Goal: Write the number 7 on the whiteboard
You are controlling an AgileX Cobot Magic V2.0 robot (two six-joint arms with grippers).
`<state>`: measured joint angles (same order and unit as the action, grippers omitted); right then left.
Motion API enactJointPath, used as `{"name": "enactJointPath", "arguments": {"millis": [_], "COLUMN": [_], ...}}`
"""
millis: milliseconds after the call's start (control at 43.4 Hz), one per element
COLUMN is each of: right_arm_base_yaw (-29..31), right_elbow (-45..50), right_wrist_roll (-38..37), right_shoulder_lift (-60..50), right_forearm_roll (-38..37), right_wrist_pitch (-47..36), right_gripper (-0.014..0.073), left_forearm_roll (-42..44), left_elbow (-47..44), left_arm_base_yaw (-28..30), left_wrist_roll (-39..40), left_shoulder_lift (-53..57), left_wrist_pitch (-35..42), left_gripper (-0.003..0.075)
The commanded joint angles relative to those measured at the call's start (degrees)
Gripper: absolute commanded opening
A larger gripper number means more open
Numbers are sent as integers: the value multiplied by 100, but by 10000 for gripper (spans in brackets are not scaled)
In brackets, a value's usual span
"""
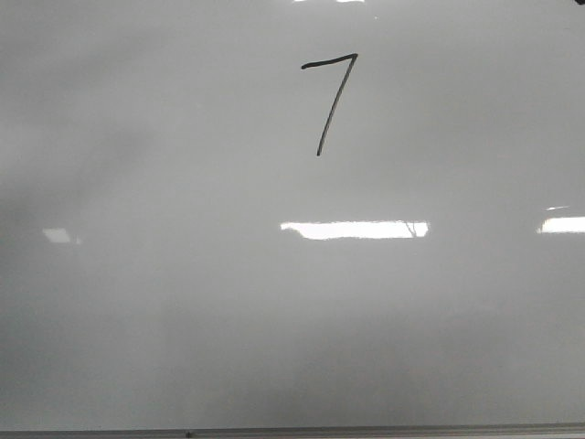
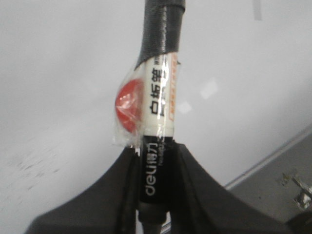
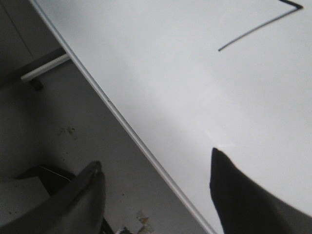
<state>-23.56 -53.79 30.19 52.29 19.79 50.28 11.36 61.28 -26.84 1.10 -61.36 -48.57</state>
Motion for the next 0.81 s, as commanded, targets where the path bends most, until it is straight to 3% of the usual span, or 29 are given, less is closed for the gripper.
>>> {"name": "enactJointPath", "arguments": {"millis": [0,138,323,784], "right_arm_base_yaw": [5,5,5,5], "right_elbow": [-191,-191,-191,-180], "right_wrist_roll": [-1122,-2026,-2055,-2055], "right_shoulder_lift": [-85,-85,-85,-85], "right_forearm_roll": [-267,-695,-763,-758], "right_wrist_pitch": [-362,-544,-720,-851], "right_gripper": [489,489,489,489], "left_forearm_roll": [243,194,-32,-143], "left_elbow": [-39,-619,-1225,-1294], "left_arm_base_yaw": [646,1605,2317,2388], "left_wrist_roll": [683,1093,1197,1197], "left_shoulder_lift": [146,117,-166,-1559], "left_wrist_pitch": [501,1409,2527,3955], "left_gripper": [11,11,11,11]}}
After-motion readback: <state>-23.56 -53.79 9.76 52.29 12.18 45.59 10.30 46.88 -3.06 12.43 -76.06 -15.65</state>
